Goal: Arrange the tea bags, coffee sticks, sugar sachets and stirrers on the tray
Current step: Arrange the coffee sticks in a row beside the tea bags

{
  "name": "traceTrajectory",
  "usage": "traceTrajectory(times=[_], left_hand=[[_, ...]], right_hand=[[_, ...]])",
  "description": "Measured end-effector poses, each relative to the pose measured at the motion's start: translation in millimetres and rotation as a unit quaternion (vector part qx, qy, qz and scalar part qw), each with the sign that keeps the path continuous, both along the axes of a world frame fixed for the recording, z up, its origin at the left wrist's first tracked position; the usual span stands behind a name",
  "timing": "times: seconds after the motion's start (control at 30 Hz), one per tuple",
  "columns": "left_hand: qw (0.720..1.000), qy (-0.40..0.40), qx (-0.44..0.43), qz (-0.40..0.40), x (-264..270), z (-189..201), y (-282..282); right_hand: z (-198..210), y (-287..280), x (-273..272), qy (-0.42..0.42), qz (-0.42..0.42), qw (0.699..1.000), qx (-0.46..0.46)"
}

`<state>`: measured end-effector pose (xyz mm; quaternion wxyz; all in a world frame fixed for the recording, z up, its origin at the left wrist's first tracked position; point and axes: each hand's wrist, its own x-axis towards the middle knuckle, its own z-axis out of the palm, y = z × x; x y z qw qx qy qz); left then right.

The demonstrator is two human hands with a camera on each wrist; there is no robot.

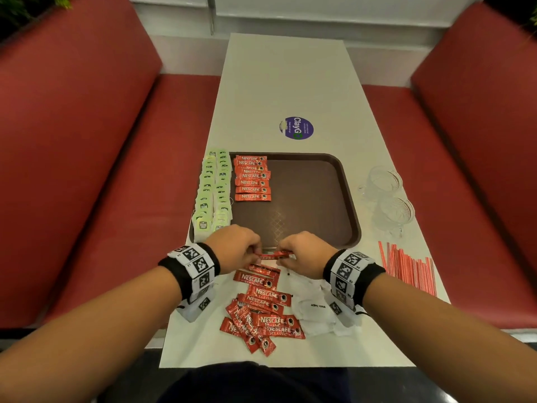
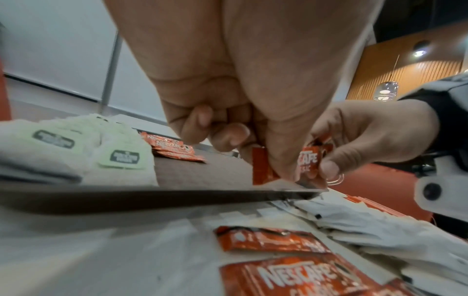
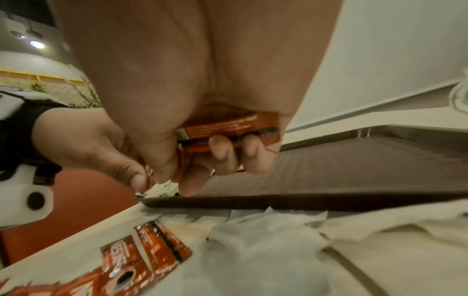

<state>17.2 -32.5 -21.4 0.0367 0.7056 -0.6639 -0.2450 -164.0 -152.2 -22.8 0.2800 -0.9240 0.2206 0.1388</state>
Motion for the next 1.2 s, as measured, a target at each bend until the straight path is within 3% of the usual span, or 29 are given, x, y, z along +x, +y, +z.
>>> traceTrajectory(times=[0.13,0.3,0.47,0.6,0.7,0.83,1.03,1.2], left_hand=[[1.000,-0.008,0.011,-0.007,5,4,-4],[0.998,-0.006,-0.044,-0.042,-2,2,-15],[0.998,-0.013,-0.025,-0.052,9,1,-30],[0.998,-0.014,-0.038,0.044,26,6,-51],[0.994,-0.046,0.001,0.102,38,3,-70],[0.988,-0.089,0.098,0.078,39,-7,-88],[0.983,-0.108,0.095,0.112,41,-14,-101],[0.985,-0.075,0.131,0.083,40,-15,-102]], right_hand=[[3,-4,6,-0.015,-0.011,1.000,-0.012],[3,-3,14,-0.026,0.021,0.999,-0.026],[1,-5,18,-0.041,0.017,0.999,-0.025],[4,-14,18,-0.046,-0.059,0.997,-0.005],[6,-21,17,-0.046,-0.089,0.995,0.000],[6,-25,18,-0.055,-0.098,0.994,-0.003],[9,-24,14,-0.071,-0.117,0.991,0.008],[11,-25,12,-0.064,-0.123,0.990,0.008]])
